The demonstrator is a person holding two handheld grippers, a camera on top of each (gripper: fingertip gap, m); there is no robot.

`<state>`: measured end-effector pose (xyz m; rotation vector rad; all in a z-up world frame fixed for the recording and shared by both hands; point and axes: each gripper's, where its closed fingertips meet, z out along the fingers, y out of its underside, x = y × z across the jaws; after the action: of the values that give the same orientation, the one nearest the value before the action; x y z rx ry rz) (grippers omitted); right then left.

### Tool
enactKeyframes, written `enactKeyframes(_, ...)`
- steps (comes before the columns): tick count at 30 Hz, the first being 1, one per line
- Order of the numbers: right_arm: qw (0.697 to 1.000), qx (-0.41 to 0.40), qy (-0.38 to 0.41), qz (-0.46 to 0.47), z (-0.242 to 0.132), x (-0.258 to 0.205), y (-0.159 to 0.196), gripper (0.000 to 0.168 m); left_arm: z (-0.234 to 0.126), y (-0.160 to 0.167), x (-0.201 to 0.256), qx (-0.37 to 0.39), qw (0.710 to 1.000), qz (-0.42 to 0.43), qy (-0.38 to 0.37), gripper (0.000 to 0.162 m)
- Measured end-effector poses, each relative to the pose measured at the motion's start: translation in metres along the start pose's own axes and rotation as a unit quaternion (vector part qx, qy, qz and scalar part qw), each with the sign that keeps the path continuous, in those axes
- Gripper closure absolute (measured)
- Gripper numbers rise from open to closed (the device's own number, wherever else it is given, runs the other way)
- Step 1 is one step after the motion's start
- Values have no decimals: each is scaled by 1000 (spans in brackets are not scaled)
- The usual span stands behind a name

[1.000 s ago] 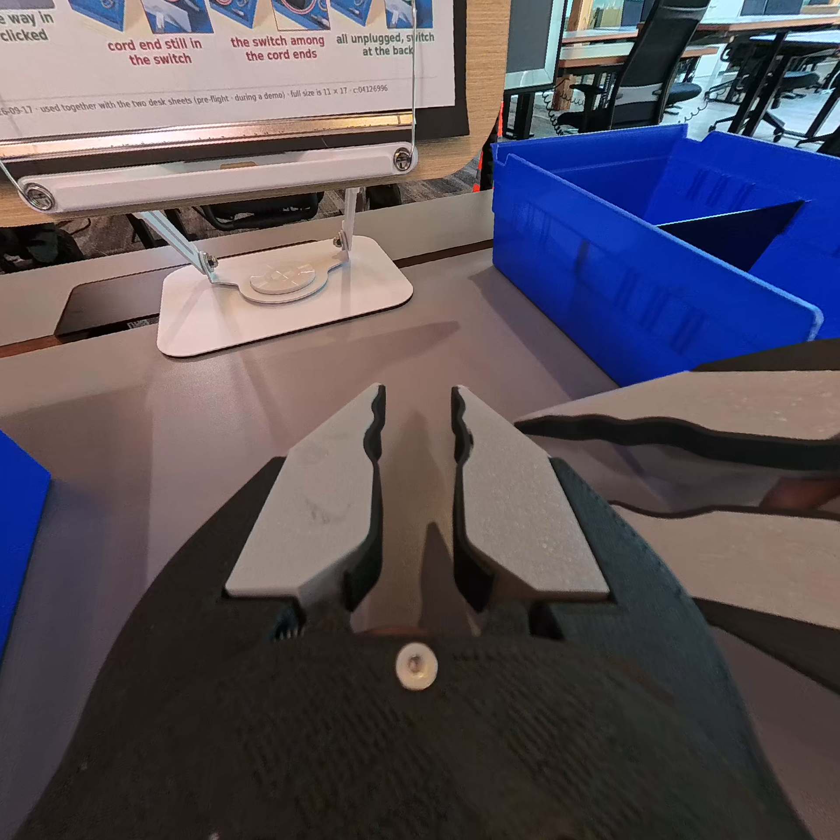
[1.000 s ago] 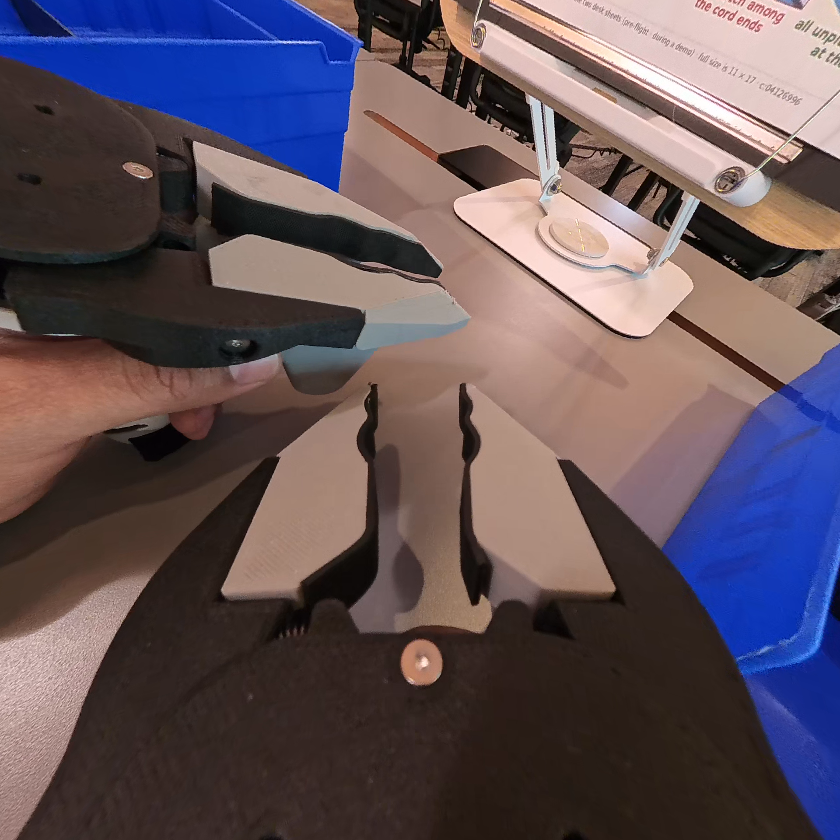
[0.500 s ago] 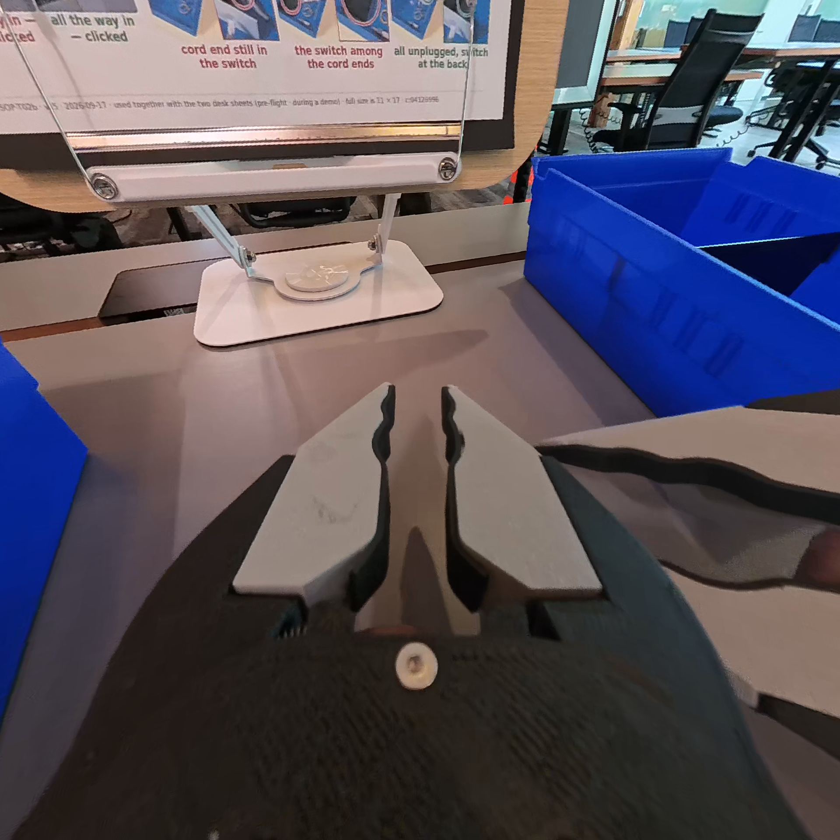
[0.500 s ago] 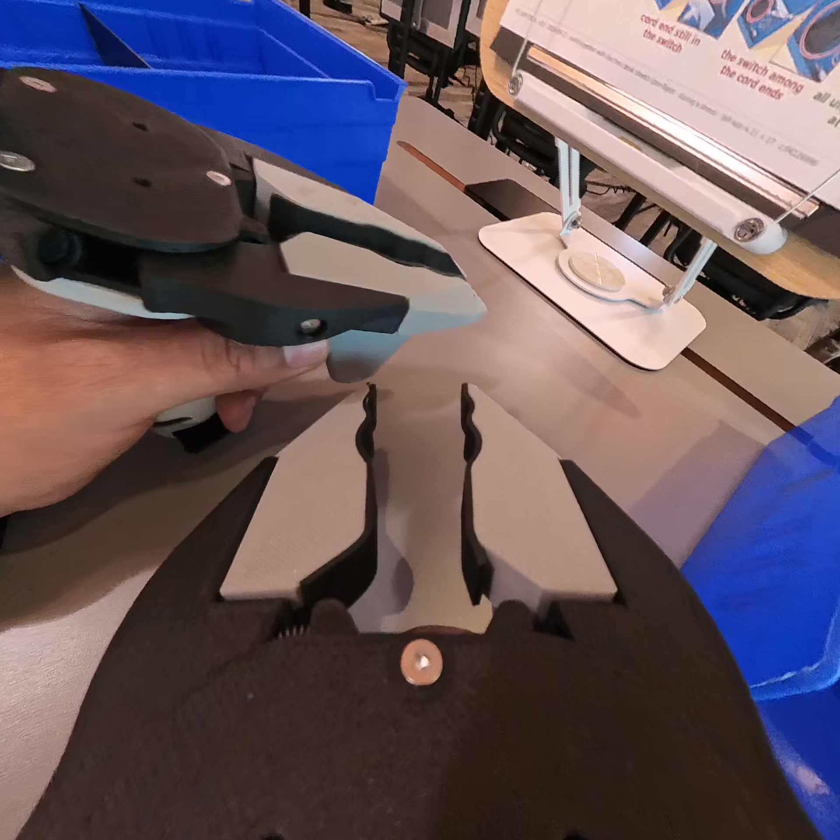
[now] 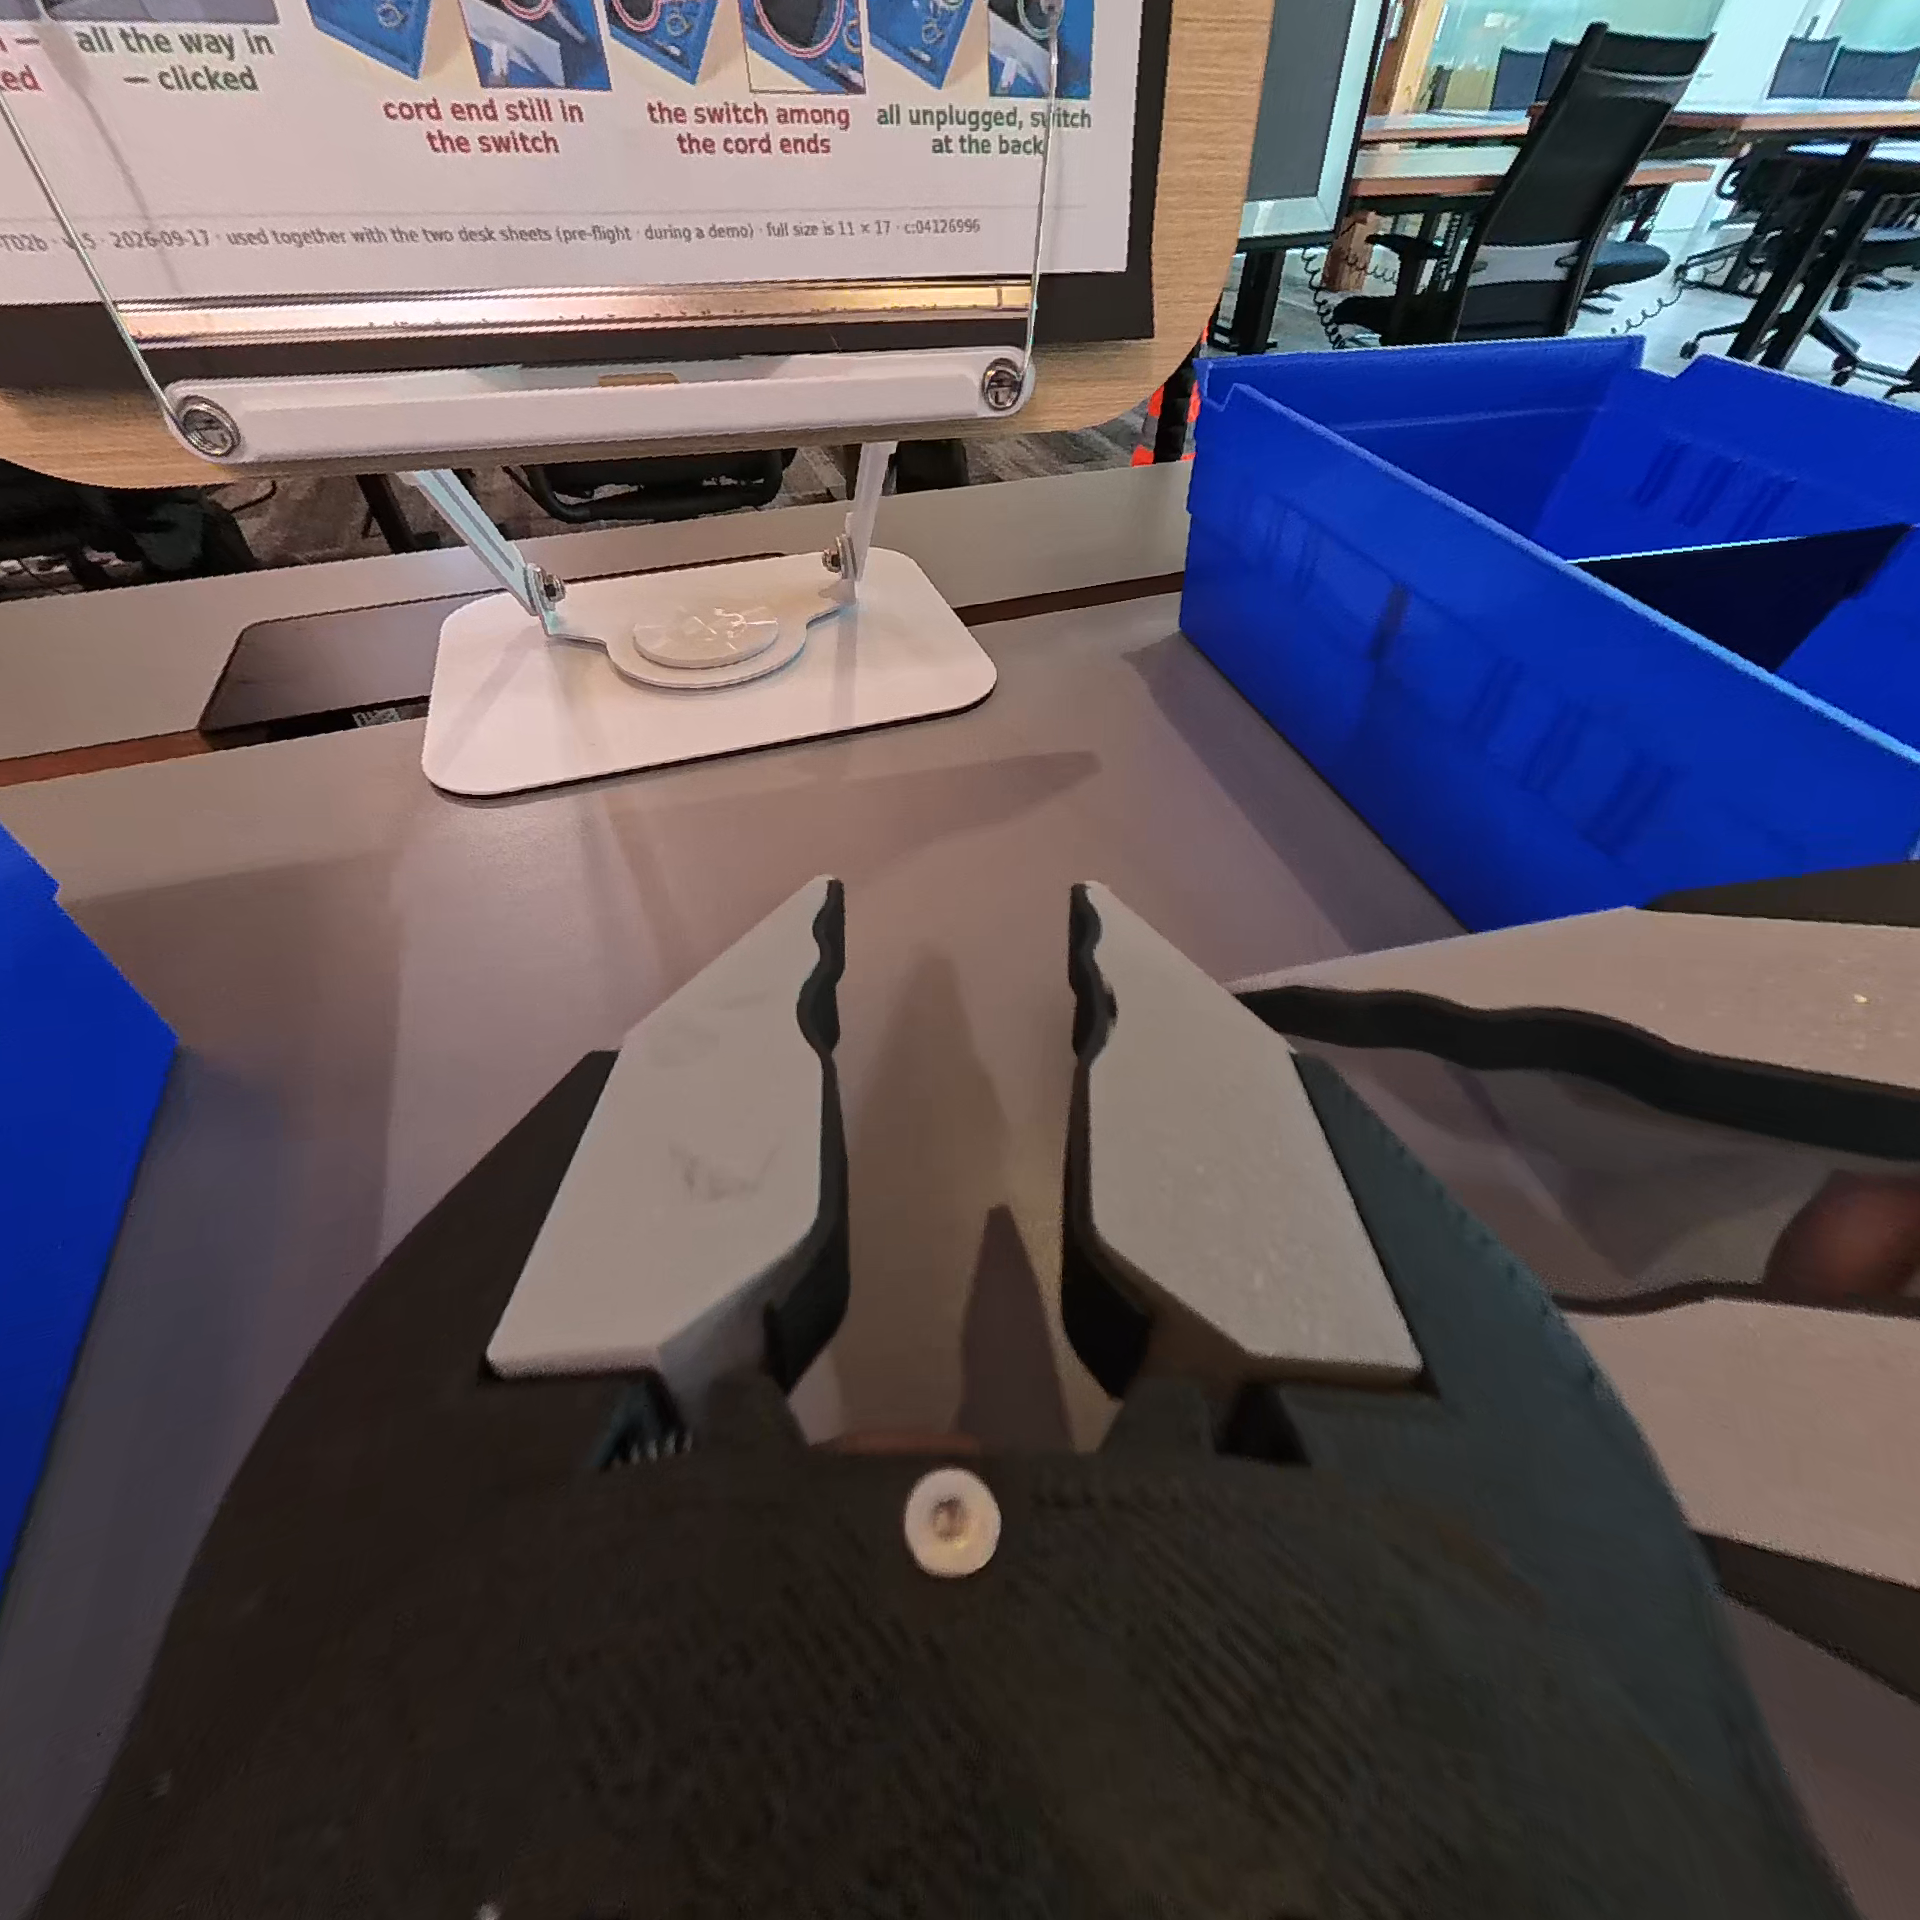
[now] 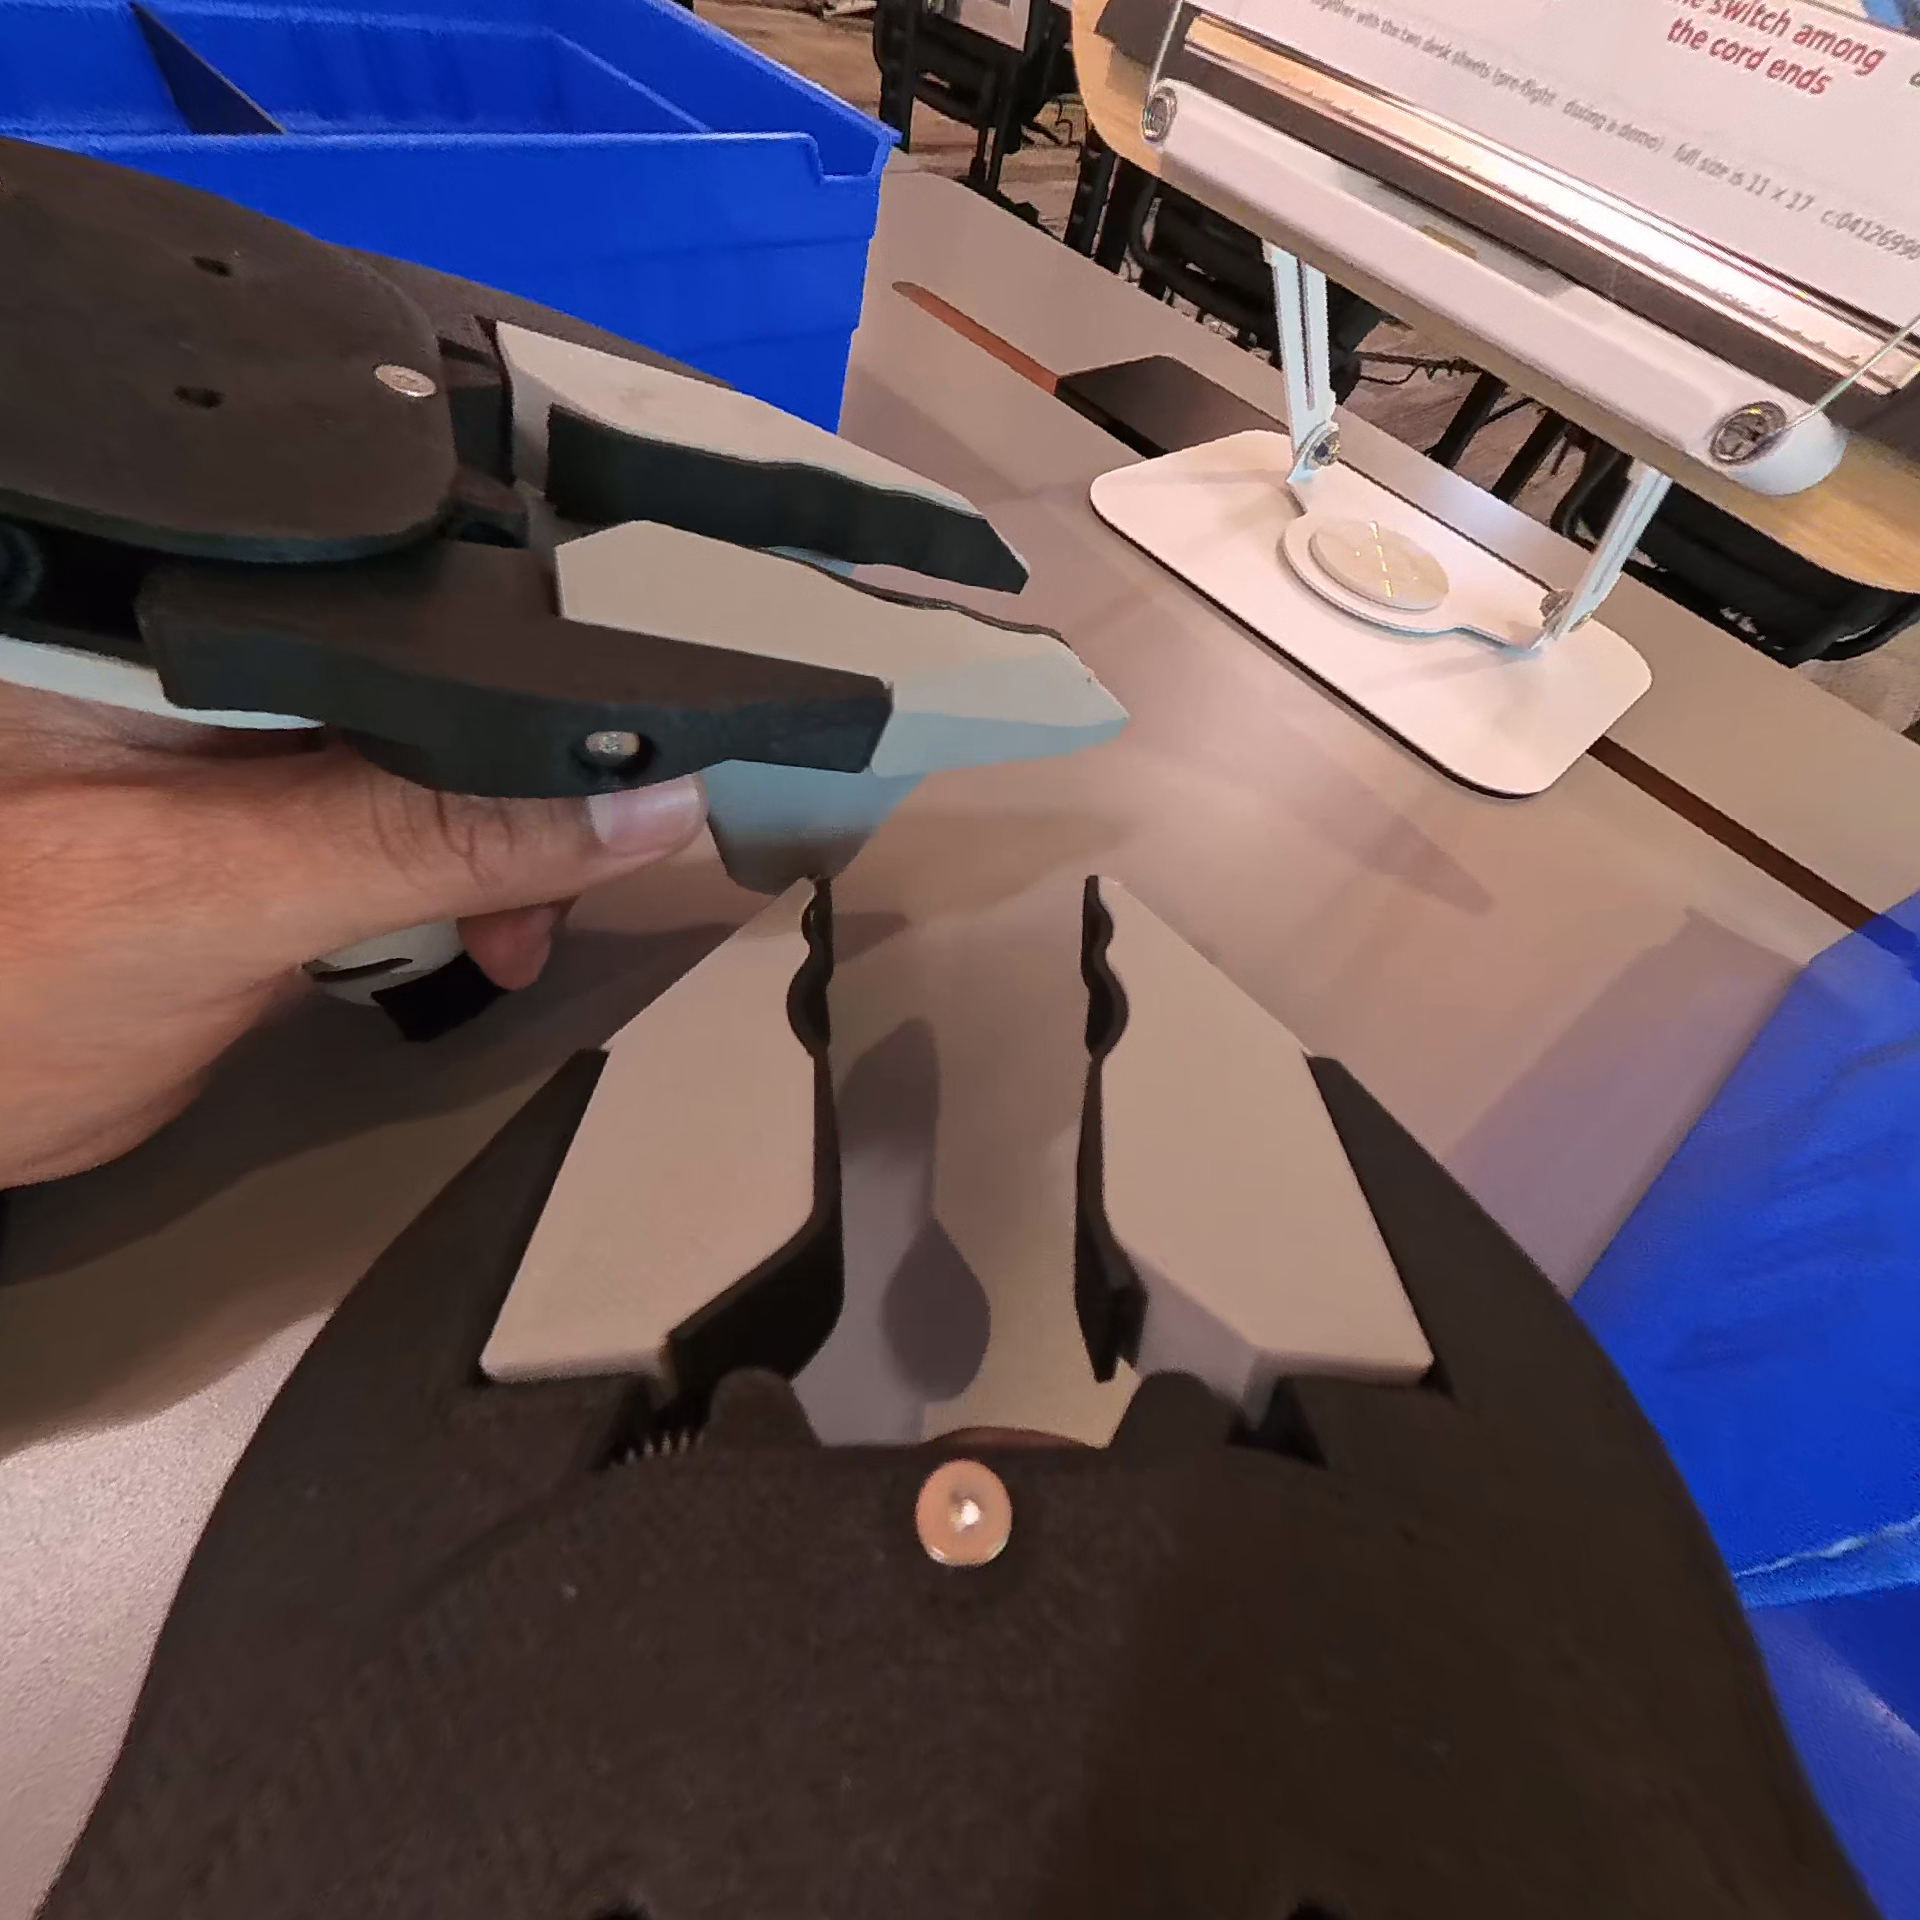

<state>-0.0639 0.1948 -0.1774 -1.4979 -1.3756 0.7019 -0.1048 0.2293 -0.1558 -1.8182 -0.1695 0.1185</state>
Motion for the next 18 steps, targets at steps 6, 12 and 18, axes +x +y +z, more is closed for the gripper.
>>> enactKeyframes(6, 1000, 4, -4, 8, -1, 0, -1, 124, -1, -1, 2, 1, 1000, 6, 8, 148)
enactKeyframes(12, 1000, 11, -10, 3, -4, -1, -3, 168, -1, 0, 0, 1, 1000, 7, 2, 158)
enactKeyframes(18, 1000, 6, -8, 6, -3, 0, -1, 140, -1, 0, -1, 1, 1000, -4, 7, 139)
